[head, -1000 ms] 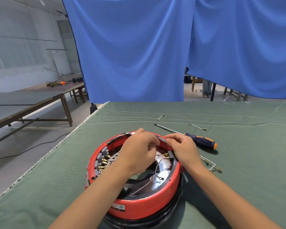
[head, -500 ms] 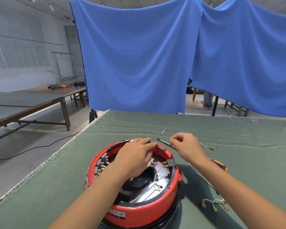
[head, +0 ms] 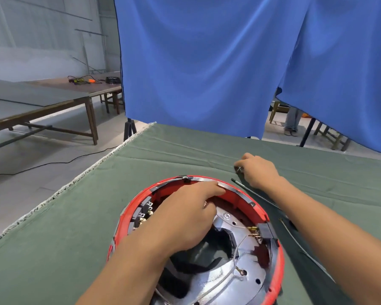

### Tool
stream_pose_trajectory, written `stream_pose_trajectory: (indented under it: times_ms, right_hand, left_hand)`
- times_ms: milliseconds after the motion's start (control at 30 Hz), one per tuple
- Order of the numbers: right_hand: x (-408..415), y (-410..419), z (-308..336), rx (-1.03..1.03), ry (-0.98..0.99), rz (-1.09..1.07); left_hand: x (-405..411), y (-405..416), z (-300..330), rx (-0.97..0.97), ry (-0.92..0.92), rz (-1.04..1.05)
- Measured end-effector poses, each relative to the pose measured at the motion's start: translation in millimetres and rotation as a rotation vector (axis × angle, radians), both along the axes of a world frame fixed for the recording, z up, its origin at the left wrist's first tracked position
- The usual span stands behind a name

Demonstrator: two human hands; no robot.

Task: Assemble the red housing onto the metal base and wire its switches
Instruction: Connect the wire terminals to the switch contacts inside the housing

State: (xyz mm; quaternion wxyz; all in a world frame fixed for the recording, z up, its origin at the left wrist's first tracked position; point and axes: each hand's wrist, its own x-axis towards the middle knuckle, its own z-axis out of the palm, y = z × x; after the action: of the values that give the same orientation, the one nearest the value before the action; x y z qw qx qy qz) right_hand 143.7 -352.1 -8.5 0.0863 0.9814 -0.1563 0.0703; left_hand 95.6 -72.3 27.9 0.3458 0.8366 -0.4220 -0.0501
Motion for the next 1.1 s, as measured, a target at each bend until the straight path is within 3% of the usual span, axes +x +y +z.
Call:
stream_pose_trajectory:
  times_ms: [300, 400, 567, 700, 800, 933, 1100]
  right_hand:
    - [-6, 12, -3, -0.005, -0.034, -0.022]
    - [-21, 23, 1, 0.177, -0.091, -0.029]
    - [-68, 63, 30, 0.590, -0.488, 0.100]
    - [-118, 104, 62, 0.986, -0.711, 0.236]
    - [-152, 127, 73, 1.208, -0.744, 0.316]
    - [-170, 143, 72, 1.327, -0.691, 0.378]
    - [-170, 147, 60, 1.460, -0.594, 0.372]
  left_hand:
    - [-1, 0, 2, 0.007, 0.044, 0.013]
    - [-2, 1, 2, 0.009, 0.057, 0.020]
    - [-7, 2, 5, -0.012, 0.019, 0.057]
    - [-20, 4, 16, -0.207, -0.162, 0.137]
    - [-39, 0, 27, -0.307, -0.158, 0.109]
    - [-65, -8, 23, -0.331, -0.055, 0.029]
    - [-65, -6, 15, -0.457, 0.019, 0.178]
